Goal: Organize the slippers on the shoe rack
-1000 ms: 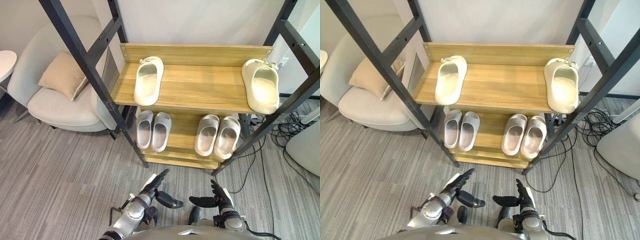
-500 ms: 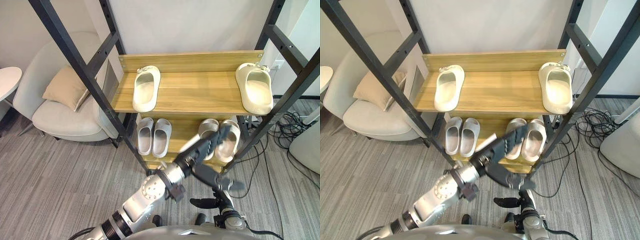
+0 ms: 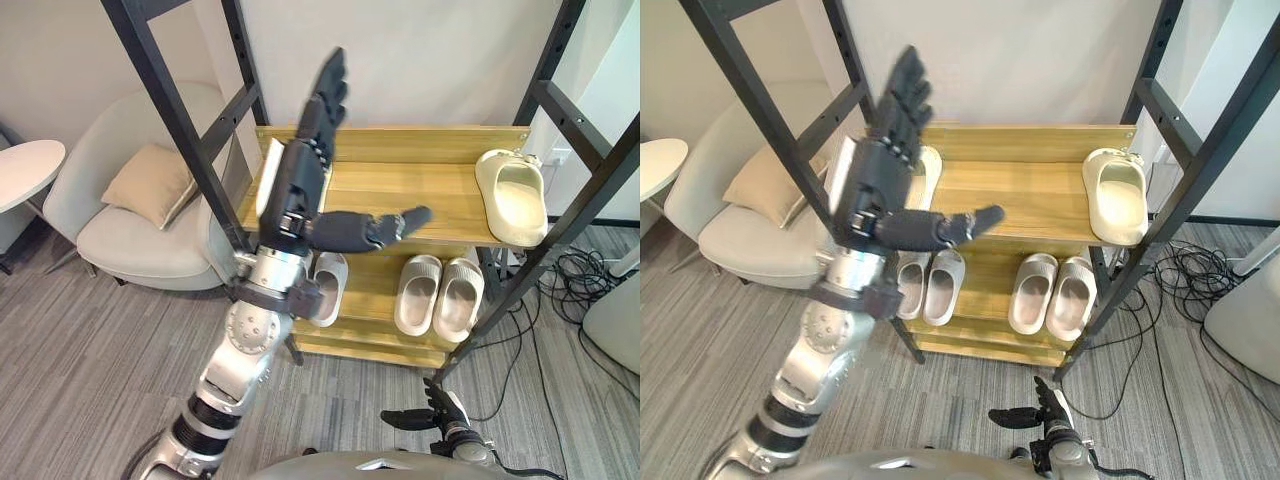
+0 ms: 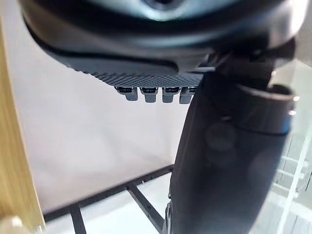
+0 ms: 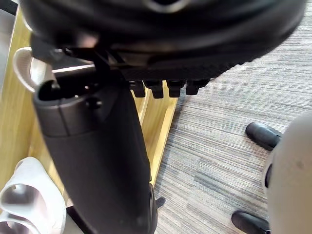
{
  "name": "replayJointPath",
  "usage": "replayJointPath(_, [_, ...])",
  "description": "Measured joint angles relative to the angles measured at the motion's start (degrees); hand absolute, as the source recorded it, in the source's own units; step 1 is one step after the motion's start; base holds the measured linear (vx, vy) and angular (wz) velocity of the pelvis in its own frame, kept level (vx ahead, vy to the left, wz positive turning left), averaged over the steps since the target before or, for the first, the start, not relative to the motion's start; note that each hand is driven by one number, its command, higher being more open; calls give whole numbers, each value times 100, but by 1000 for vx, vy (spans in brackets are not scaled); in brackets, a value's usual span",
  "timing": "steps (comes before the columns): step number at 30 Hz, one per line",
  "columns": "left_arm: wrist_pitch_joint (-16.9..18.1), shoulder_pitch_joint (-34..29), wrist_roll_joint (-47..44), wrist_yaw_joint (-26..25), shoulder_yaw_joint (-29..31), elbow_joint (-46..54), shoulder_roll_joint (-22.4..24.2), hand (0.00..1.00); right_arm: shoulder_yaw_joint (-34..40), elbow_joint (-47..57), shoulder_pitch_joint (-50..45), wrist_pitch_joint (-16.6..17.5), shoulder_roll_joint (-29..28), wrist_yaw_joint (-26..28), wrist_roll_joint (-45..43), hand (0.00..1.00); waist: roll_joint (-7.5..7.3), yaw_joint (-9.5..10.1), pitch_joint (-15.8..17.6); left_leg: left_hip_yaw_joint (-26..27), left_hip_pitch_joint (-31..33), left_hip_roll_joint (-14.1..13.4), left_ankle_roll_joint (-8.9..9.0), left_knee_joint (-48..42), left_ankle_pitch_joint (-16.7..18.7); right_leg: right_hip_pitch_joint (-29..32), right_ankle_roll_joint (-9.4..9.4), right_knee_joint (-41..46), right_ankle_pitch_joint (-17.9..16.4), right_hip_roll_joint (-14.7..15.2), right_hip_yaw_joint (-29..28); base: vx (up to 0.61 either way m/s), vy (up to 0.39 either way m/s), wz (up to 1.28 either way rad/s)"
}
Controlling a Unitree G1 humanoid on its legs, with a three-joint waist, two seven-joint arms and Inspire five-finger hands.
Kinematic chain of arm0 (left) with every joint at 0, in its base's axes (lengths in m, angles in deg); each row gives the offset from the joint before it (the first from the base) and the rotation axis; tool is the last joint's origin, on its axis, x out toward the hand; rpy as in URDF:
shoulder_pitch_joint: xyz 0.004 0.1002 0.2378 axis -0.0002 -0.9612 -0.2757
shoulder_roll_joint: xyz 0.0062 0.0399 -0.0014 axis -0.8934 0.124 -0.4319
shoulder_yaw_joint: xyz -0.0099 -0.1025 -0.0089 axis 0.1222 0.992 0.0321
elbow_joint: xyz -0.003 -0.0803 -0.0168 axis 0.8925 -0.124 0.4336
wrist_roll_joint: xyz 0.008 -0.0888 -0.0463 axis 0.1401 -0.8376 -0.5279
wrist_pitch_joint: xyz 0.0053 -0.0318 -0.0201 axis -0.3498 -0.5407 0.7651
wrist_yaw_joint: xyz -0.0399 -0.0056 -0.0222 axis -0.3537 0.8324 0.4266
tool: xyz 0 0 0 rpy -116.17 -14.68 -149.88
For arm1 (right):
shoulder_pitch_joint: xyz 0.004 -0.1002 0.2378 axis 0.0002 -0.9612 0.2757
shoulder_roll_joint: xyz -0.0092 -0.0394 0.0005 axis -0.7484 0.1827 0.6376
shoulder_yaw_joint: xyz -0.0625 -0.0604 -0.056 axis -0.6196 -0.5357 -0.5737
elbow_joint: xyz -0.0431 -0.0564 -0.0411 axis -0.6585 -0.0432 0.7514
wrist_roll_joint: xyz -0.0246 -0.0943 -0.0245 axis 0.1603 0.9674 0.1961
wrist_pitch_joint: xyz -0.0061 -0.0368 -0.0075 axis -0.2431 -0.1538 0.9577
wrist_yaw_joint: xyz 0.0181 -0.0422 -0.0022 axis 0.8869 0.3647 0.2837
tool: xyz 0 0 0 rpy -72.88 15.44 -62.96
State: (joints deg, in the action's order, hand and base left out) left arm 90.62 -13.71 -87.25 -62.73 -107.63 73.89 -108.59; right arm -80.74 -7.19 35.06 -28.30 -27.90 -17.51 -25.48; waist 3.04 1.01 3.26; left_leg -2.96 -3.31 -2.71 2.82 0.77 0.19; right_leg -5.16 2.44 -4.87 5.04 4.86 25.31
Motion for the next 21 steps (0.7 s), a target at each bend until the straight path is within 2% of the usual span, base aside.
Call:
replayJointPath(2, [-10, 97, 275, -106, 113, -222, -129, 100, 19, 21, -15, 2, 26, 3, 1, 100, -24, -11, -8, 2, 5, -1, 1, 3, 1, 8, 0, 0, 0, 0, -4, 0, 0, 0])
replayJointPath(7, [-121, 531, 932, -181, 371, -896, -812, 100, 51, 102, -96, 5, 83, -2, 4, 100, -102, -18, -23, 81, 46, -8, 7, 36, 5, 136, -27, 0, 21, -9, -94, 13, 10, -8])
replayJointPath(11, [-299, 841, 1319, -190, 783, -1548, -1127, 100, 59, 208, -113, 6, 70, -4, 11, 100, -142, -114, -12, 194, 98, -8, 10, 80, 10, 264, -33, 1, 30, -40, -203, 46, 19, -14])
replayJointPath(14, [-417, 882, 1541, -181, 793, -1922, -1514, 100, 89, 221, -110, 8, 54, -4, 17, 100, -176, -149, 11, 257, 65, -8, 5, 102, 26, 298, -35, -1, 32, -45, -303, 51, 31, -16])
replayJointPath(21, [-668, 888, 2093, -185, 843, -2377, -1782, 100, 279, 273, -175, 8, -1, -8, 24, 100, -225, -156, 70, 406, 116, 1, -23, 105, 86, 434, -23, -21, 58, -42, -457, 14, 35, -12])
